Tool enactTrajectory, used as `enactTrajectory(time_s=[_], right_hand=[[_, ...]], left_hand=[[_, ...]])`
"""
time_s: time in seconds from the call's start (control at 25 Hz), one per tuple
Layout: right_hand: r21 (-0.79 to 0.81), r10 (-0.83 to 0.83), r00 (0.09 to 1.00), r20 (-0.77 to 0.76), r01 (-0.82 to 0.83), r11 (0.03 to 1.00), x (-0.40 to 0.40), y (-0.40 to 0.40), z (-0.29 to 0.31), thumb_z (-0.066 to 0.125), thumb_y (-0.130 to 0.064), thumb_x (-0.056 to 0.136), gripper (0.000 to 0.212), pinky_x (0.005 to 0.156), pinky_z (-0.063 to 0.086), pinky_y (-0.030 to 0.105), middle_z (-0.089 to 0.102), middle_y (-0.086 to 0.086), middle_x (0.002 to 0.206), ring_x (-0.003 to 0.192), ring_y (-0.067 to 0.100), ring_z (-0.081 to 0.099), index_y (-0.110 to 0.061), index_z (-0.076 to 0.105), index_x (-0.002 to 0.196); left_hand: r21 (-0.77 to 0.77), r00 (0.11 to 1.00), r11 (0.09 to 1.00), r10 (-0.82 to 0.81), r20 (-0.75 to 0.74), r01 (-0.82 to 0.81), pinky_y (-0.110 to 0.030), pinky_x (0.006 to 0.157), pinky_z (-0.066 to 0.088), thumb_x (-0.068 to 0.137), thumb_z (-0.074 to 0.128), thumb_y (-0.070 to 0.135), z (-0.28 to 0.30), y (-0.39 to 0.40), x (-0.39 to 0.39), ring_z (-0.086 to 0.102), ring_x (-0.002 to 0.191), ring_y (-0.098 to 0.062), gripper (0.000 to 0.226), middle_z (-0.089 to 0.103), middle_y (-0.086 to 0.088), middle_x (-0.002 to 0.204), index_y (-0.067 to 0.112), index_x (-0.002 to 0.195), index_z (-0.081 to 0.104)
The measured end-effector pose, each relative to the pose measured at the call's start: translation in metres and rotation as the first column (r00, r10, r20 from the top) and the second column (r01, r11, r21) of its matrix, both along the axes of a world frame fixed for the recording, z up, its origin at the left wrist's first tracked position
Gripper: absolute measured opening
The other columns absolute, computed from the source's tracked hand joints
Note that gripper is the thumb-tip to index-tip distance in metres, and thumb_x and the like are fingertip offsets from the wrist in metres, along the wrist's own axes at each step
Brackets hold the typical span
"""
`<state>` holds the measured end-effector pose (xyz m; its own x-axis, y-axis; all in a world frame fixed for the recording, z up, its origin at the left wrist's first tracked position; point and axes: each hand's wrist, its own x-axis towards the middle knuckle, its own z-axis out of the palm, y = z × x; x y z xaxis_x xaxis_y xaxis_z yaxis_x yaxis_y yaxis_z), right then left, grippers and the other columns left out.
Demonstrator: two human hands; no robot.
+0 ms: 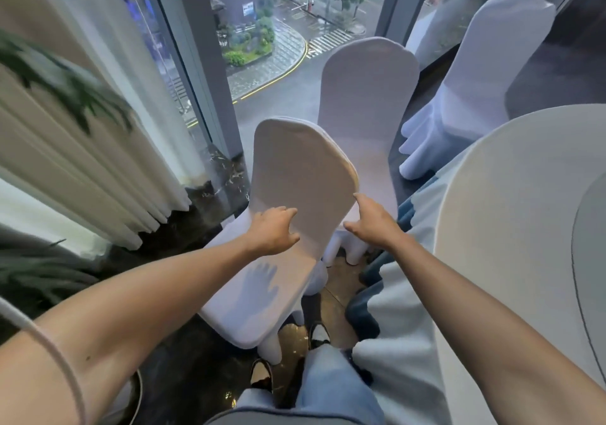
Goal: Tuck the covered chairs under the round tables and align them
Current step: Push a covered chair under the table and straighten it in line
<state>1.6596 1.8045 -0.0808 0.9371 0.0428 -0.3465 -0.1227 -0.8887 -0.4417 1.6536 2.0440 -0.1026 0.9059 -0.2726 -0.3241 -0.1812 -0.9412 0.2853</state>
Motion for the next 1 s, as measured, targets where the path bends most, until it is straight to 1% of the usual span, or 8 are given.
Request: enactTrajectory(time_s=[0.12,0.28,0.36,0.48,0.64,0.8,0.88,1.0], right_hand=[[0.082,-0.046,0.999,0.024,0.044,0.996,0.061,-0.013,-0.014,0.071,-0.033,0.08,0.058,0.088,0.05,0.043,0.058,0.007,0.12,0.109,0.03,0.058,-0.019,0.046,0.13],[0.078,-0.101,0.995,-0.024,0.103,0.992,0.126,-0.026,-0.036,0.073,-0.034,0.083,0.061,0.088,0.049,0.048,0.056,0.012,0.121,0.108,0.032,0.056,-0.01,0.043,0.131],[0.139,-0.09,0.993,-0.081,0.101,0.985,0.15,-0.028,-0.05,0.073,-0.034,0.081,0.051,0.086,0.052,0.047,0.06,0.004,0.11,0.099,0.026,0.059,-0.013,0.052,0.122],[0.24,-0.085,0.986,-0.142,0.118,0.963,0.169,-0.026,-0.076,0.072,-0.031,0.077,0.032,0.079,0.055,0.044,0.067,0.003,0.098,0.091,0.024,0.063,-0.019,0.062,0.104],[0.279,-0.166,0.979,-0.119,0.193,0.941,0.171,-0.016,-0.088,0.068,-0.027,0.075,0.021,0.073,0.055,0.042,0.069,0.0,0.089,0.084,0.024,0.064,-0.023,0.064,0.095],[0.257,-0.159,0.983,-0.091,0.178,0.95,0.158,-0.014,-0.085,0.069,-0.028,0.076,0.017,0.07,0.053,0.039,0.068,-0.001,0.086,0.08,0.023,0.062,-0.023,0.064,0.091],[0.238,-0.169,0.981,-0.096,0.187,0.953,0.138,-0.017,-0.086,0.071,-0.03,0.077,0.02,0.071,0.054,0.039,0.068,-0.001,0.088,0.081,0.023,0.062,-0.024,0.065,0.095],[0.224,-0.227,0.968,-0.104,0.245,0.943,0.09,-0.021,-0.088,0.074,-0.035,0.077,0.028,0.073,0.058,0.045,0.068,-0.004,0.09,0.082,0.02,0.064,-0.026,0.065,0.101]], left_hand=[[-0.029,0.997,0.997,0.07,-0.032,-0.071,-0.044,0.107,0.04,0.09,0.057,0.044,-0.004,-0.015,0.047,0.046,0.132,-0.026,0.063,0.05,-0.006,0.144,0.017,0.145,0.042],[-0.144,0.956,0.95,0.256,-0.142,-0.276,-0.042,0.113,0.034,0.09,0.058,0.053,-0.014,-0.041,0.099,0.038,0.14,-0.025,0.079,0.04,-0.007,0.154,0.013,0.153,0.031],[-0.24,0.882,0.854,0.412,-0.228,-0.461,-0.038,0.114,0.032,0.088,0.06,0.059,-0.017,-0.055,0.127,0.035,0.142,-0.025,0.088,0.037,-0.008,0.155,0.009,0.153,0.029],[-0.349,0.722,0.633,0.58,-0.377,-0.691,-0.038,0.11,0.036,0.08,0.063,0.069,-0.02,-0.071,0.161,0.04,0.138,-0.027,0.097,0.044,-0.006,0.149,0.007,0.149,0.035],[-0.357,0.643,0.536,0.598,-0.479,-0.765,-0.033,0.098,0.041,0.073,0.065,0.074,-0.035,-0.08,0.176,0.049,0.126,-0.024,0.097,0.051,0.0,0.137,0.008,0.14,0.042],[-0.353,0.6,0.489,0.588,-0.542,-0.798,-0.044,0.095,0.051,0.059,0.066,0.081,-0.042,-0.085,0.172,0.056,0.113,-0.025,0.1,0.059,-0.003,0.125,0.013,0.13,0.049],[-0.361,0.608,0.495,0.565,-0.558,-0.791,-0.046,0.093,0.052,0.057,0.067,0.082,-0.039,-0.087,0.164,0.056,0.112,-0.026,0.102,0.058,-0.003,0.124,0.015,0.13,0.046],[-0.39,0.627,0.5,0.51,-0.589,-0.773,-0.049,0.096,0.05,0.049,0.068,0.086,-0.032,-0.087,0.146,0.053,0.117,-0.027,0.125,0.054,-0.003,0.132,0.013,0.144,0.032]])
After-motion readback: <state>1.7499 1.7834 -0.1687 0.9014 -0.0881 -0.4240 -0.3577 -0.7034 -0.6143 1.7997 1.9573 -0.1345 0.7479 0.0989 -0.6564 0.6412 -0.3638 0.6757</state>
